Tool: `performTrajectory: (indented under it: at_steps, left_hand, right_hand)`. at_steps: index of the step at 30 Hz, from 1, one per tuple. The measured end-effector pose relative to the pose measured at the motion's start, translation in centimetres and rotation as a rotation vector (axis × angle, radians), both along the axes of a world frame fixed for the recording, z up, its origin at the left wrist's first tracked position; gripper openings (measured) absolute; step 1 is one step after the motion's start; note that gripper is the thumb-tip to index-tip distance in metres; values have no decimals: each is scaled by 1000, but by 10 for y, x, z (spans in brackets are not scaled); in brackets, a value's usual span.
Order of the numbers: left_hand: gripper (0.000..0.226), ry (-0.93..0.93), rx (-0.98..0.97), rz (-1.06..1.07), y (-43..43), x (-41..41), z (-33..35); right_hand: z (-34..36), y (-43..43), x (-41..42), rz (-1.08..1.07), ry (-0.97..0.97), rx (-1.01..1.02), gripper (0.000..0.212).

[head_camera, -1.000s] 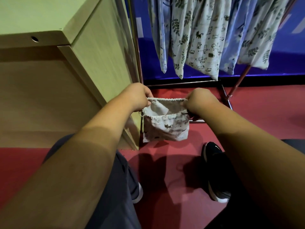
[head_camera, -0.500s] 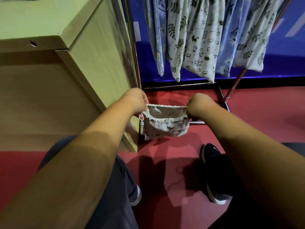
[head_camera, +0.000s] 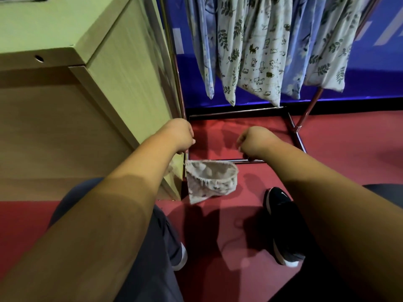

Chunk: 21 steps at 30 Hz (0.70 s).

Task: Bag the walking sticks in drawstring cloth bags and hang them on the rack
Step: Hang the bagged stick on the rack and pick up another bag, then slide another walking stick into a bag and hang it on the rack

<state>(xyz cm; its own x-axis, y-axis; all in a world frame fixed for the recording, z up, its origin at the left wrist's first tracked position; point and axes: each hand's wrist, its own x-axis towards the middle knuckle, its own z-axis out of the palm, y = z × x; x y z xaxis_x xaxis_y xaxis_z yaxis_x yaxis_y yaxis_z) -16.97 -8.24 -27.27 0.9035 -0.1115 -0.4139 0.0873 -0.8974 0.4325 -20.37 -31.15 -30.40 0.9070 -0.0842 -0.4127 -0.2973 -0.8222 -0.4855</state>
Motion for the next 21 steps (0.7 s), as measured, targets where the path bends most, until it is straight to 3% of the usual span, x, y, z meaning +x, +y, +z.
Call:
performTrajectory:
  at_steps: [6, 11, 18, 21]
  left_hand:
    - [22, -68, -21, -69, -6, -18, 21]
    - [22, -50, -227, 16, -3, -41, 42]
    - [23, -123, -370, 42, 31, -57, 134]
    - [17, -70, -439, 27, 48, -66, 179]
  right_hand:
    - [18, 19, -5, 17, -24, 52, 24]
    - [44, 49, -21, -10, -72, 269, 26]
    - [141, 81, -18, -20, -184, 543, 22]
    - [193, 98, -14, -10, -249, 621, 20]
